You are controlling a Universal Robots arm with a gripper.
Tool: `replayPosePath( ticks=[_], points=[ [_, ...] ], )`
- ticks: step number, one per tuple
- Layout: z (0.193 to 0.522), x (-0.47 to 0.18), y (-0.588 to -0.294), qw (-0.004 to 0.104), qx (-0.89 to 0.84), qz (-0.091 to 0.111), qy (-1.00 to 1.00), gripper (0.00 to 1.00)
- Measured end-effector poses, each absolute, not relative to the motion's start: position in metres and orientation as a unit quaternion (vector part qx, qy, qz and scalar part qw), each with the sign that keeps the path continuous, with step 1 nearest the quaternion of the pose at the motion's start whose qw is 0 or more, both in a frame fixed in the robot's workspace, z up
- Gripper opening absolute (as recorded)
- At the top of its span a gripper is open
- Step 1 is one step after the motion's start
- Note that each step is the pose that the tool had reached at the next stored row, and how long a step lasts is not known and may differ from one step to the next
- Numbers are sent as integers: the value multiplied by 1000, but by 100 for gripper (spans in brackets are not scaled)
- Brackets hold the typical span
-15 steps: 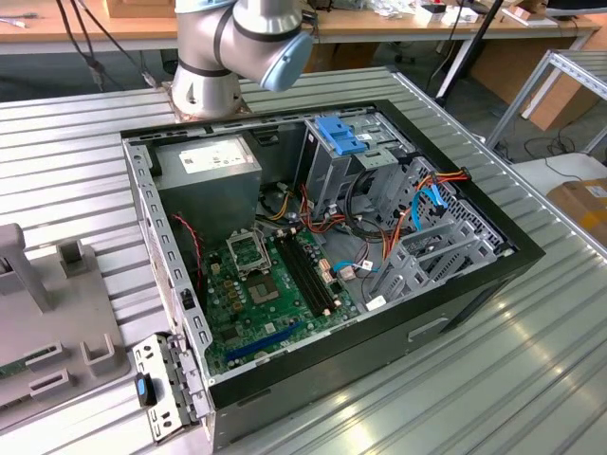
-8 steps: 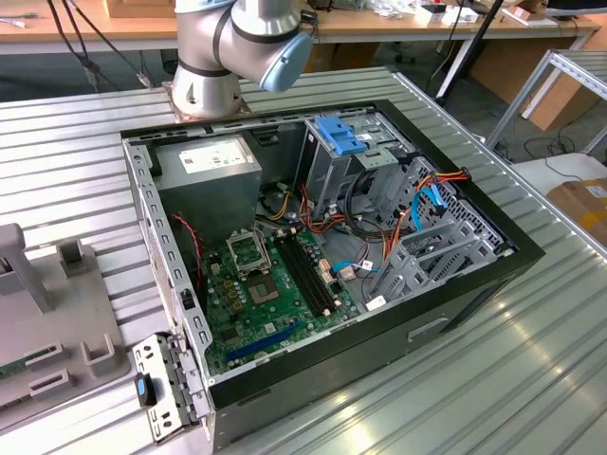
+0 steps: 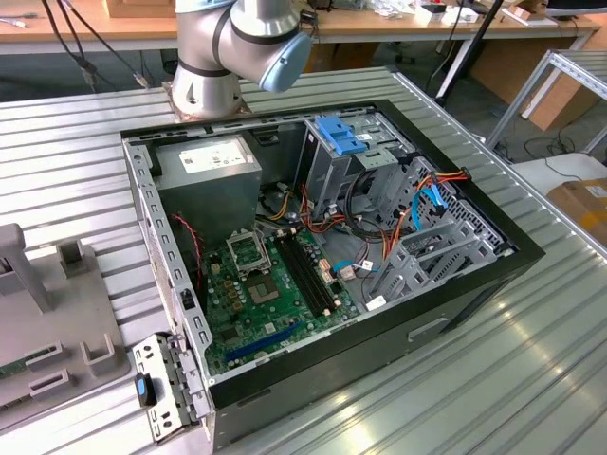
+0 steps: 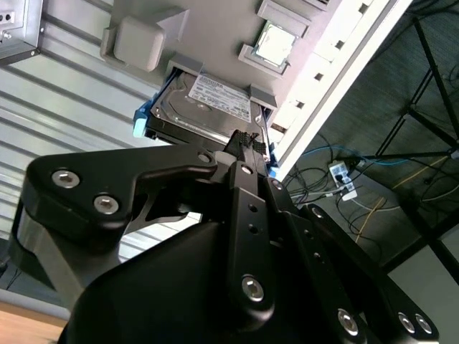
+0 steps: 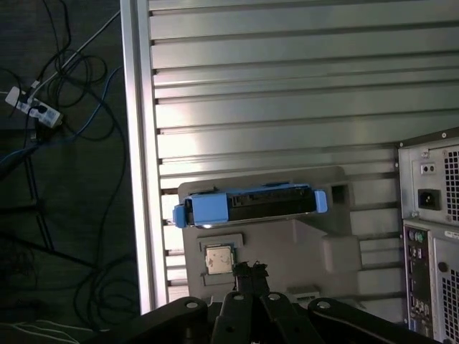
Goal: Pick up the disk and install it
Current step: 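Reach for the disk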
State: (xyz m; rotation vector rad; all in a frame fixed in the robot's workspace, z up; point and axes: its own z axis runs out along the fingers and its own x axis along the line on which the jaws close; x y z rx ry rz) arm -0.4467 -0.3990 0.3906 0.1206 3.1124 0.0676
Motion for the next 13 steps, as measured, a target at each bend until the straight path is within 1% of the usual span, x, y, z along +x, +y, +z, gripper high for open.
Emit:
replayPosePath(
  ticks=[5, 13],
  points=[
    [391, -447, -395, 13, 39, 22, 999, 11],
    [390, -448, -379, 13, 39, 22, 999, 11]
  ],
)
